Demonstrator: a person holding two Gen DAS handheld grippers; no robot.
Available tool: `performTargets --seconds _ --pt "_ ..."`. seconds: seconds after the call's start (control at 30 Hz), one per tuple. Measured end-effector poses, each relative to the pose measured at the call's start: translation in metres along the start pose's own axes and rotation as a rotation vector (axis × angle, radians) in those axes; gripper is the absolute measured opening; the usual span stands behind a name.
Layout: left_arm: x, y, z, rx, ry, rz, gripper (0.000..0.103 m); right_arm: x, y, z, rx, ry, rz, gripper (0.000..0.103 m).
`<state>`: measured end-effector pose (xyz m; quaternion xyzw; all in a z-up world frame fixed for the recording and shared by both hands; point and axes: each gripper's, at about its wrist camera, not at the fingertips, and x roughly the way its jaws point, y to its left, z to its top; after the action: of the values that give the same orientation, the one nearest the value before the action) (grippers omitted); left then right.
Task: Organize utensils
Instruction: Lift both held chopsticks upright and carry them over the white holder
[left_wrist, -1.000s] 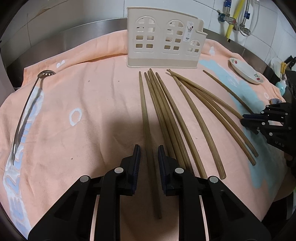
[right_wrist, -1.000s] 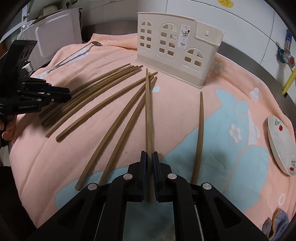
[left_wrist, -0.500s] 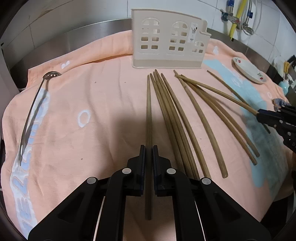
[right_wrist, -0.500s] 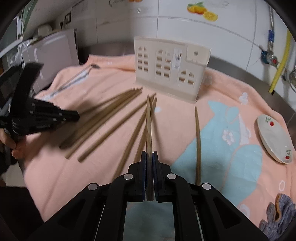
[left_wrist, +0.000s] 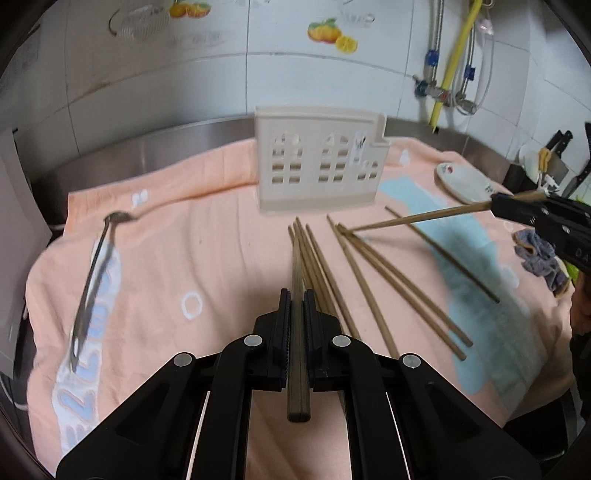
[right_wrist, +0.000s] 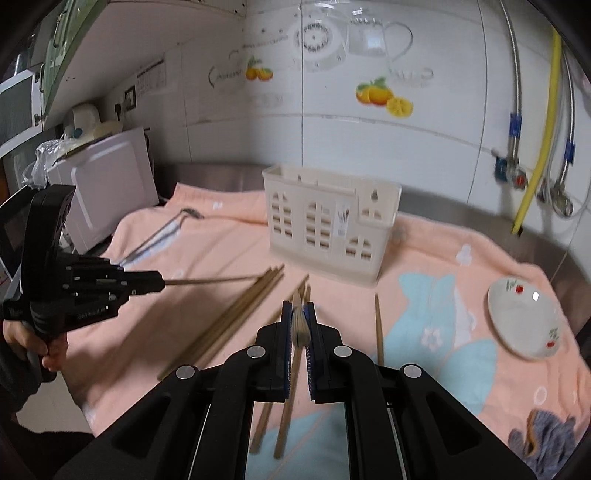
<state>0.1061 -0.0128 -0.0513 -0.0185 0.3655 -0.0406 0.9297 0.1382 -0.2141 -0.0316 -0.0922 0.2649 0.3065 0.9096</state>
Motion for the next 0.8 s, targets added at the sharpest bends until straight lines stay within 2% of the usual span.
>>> performTargets --seconds 0.3,0.57,0.8 --pt "-0.012 0.007 0.035 0.012 -0.050 -0.040 0.006 -0.007 -0.008 0.060 -0.032 -0.013 -0.024 0.006" --pt "-0.016 0.007 0.072 0.053 -0.081 -0.050 0.006 -0.037 -0.031 0.119 -0.059 -0.028 -0.060 0.006" --pt "-0.023 0.007 0.100 0.066 -0.110 -0.049 0.006 -0.050 -0.048 0.147 -0.054 -0.036 -0.085 0.006"
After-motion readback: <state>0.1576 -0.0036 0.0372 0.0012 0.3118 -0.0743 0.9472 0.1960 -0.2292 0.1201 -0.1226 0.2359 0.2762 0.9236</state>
